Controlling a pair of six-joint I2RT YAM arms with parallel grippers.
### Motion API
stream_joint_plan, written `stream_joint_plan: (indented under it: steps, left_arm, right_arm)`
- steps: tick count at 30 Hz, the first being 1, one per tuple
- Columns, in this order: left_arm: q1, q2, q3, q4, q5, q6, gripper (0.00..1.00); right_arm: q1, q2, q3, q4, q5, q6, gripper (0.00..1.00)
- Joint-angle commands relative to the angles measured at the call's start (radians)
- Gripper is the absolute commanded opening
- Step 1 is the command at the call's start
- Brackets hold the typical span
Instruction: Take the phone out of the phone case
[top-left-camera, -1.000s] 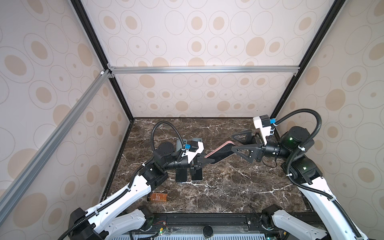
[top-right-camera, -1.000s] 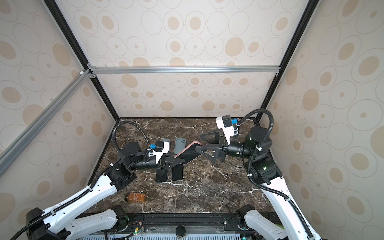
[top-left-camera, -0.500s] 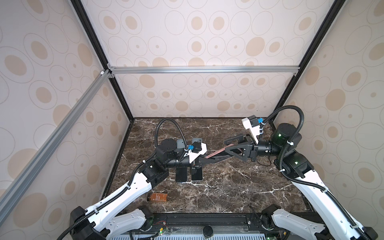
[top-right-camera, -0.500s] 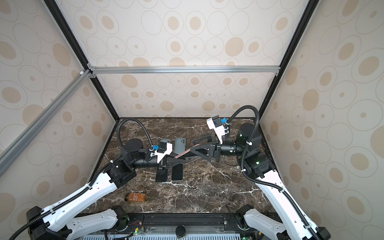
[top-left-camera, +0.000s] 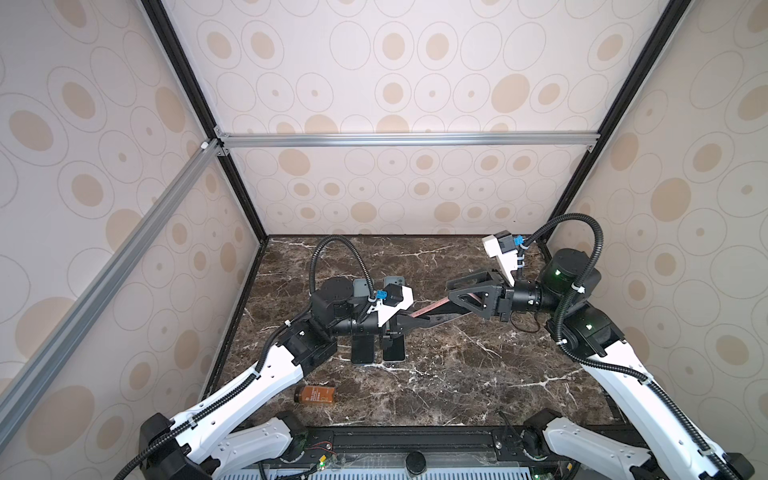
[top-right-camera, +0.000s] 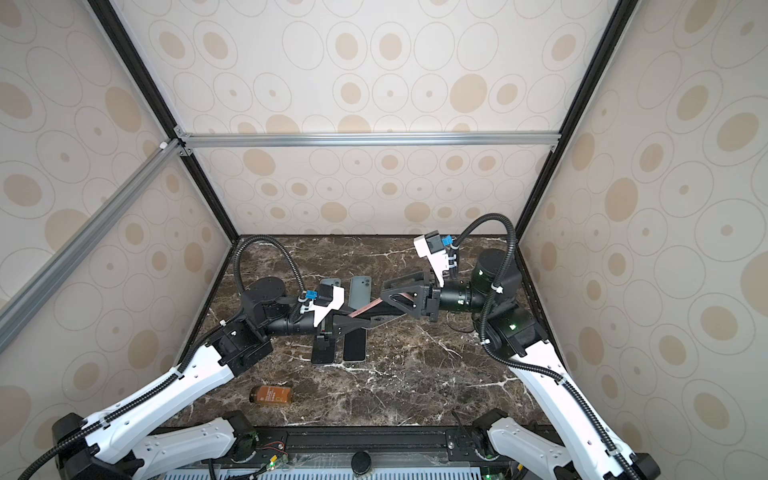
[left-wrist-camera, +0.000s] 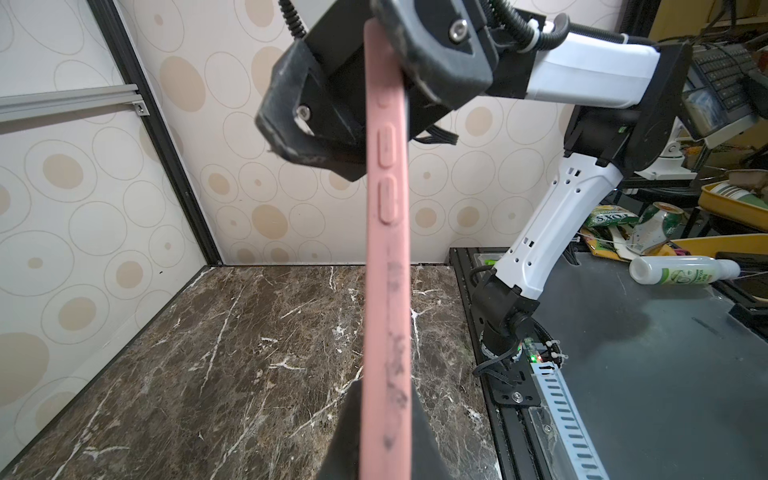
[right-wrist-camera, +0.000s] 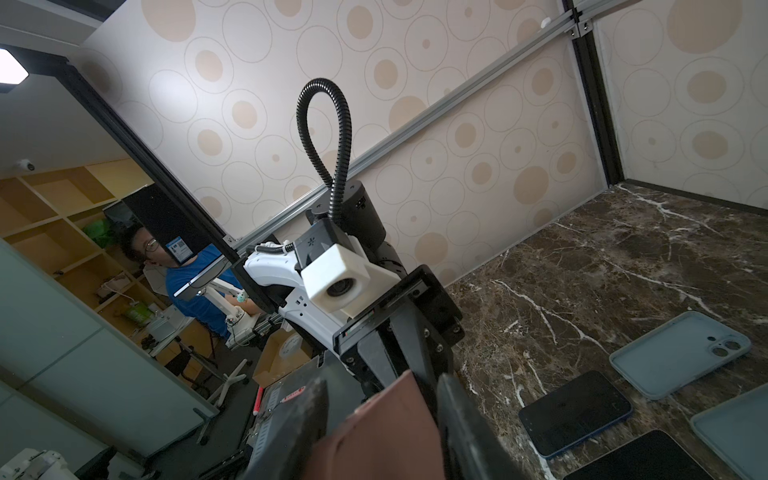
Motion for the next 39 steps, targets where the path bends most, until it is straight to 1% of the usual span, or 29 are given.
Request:
stream_joint_plan:
  steps: [1,3,6,10,15,18,22,25,29,32,39]
  left_arm:
    - [-0.004,-0.032,0.044,0.142,0.021,-0.022,0.00]
    - [-0.003,-0.033,0.044,0.143,0.023,-0.025,0.00]
    - [-0.003,-0.041,0.034,0.158,0.023,-0.037,0.00]
    - [-0.004,-0.044,0.025,0.172,0.025,-0.051,0.00]
    - [-0.004,-0.044,0.028,0.176,0.026,-0.051,0.00]
    - [-0.003,-0.044,0.028,0.182,0.022,-0.059,0.00]
    - [-0.004,-0.047,0.031,0.240,0.024,-0.083,0.00]
    - [-0.003,-0.050,0.034,0.250,0.030,-0.089,0.00]
    - [-0.003,-0.055,0.048,0.197,0.017,-0.057,0.00]
    - [-0.003,-0.059,0.048,0.164,0.007,-0.042,0.00]
    - [-0.003,-0.072,0.043,0.146,-0.009,-0.029,0.00]
  right_arm:
    - [0.011,-0.004,-0.012,-0.036,0.010,-0.018,0.48]
    - [0.010,-0.001,-0.011,-0.033,0.009,-0.015,0.48]
    - [0.012,0.002,-0.013,-0.010,0.002,-0.003,0.53]
    - [0.011,0.008,-0.012,0.000,-0.002,0.002,0.52]
    - [0.010,0.019,-0.011,0.017,-0.001,0.030,0.47]
    - [0.011,0.023,-0.009,-0.005,0.017,0.034,0.43]
    - [0.011,0.022,-0.019,-0.035,0.050,0.041,0.38]
    - [0.011,0.023,-0.027,-0.048,0.083,0.079,0.34]
    - [0.010,0.037,-0.012,-0.080,0.109,0.143,0.31]
    - [0.011,0.049,0.012,-0.103,0.112,0.179,0.30]
    - [0.011,0.069,0.038,-0.096,0.098,0.263,0.25]
